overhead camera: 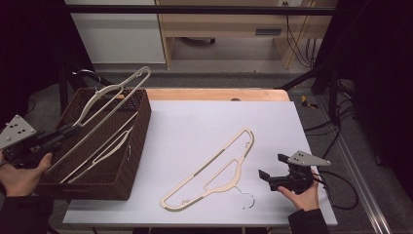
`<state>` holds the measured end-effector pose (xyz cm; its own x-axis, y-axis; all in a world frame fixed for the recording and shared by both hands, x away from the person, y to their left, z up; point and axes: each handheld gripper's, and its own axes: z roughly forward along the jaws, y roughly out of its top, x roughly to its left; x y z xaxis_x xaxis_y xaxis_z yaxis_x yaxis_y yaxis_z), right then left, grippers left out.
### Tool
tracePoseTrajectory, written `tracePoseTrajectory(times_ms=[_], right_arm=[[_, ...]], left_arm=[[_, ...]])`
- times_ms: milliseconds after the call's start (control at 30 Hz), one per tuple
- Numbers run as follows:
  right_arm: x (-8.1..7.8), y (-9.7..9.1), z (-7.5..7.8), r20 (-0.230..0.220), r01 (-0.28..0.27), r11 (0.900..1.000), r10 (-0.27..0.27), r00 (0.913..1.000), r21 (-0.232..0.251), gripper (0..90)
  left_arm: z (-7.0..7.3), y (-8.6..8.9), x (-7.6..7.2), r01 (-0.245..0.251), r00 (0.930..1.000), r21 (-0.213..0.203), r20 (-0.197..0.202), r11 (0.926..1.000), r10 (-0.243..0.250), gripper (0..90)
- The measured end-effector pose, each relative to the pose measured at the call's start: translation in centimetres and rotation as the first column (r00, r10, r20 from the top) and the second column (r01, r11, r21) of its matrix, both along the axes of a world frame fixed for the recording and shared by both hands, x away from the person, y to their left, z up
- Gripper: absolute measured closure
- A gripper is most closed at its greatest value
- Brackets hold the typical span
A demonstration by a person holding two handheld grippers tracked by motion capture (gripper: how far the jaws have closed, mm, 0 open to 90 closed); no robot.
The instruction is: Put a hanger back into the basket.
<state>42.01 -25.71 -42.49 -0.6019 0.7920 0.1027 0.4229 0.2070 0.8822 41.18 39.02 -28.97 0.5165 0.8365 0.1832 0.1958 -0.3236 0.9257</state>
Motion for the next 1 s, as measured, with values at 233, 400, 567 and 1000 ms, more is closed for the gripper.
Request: tracePoseTrajectory(times_ms=[233, 400, 567, 1000], right_arm=[[0.0, 0.0, 0.0, 0.0, -0.002, 1.0, 0.002, 1.0, -0.001, 4.6], [0.0, 0.1, -0.1, 0.0, -0.001, 1.0, 0.001, 1.0, -0.005, 4.6], [0.1, 0.1, -0.1, -0.002, -0.005, 0.9999, 0.005, 1.0, -0.011, 4.6], [0.0, 0.2, -0.2, -0.004, -0.005, 0.9999, 0.005, 1.0, -0.012, 4.5]], left_arm=[[-1.8, 1.8, -0.1, -0.02, 0.9991, 0.009, -0.036, 0.9998, 0.02, 85.2], [-2.9, 2.8, 0.0, -0.037, 0.9972, 0.023, -0.064, 0.9991, 0.039, 85.2], [-4.0, 3.7, 0.4, -0.036, 0.9948, 0.034, -0.094, 0.9988, 0.039, 85.1], [-4.7, 3.4, 1.7, -0.023, 0.9949, 0.057, -0.097, 0.9981, 0.029, 85.0]])
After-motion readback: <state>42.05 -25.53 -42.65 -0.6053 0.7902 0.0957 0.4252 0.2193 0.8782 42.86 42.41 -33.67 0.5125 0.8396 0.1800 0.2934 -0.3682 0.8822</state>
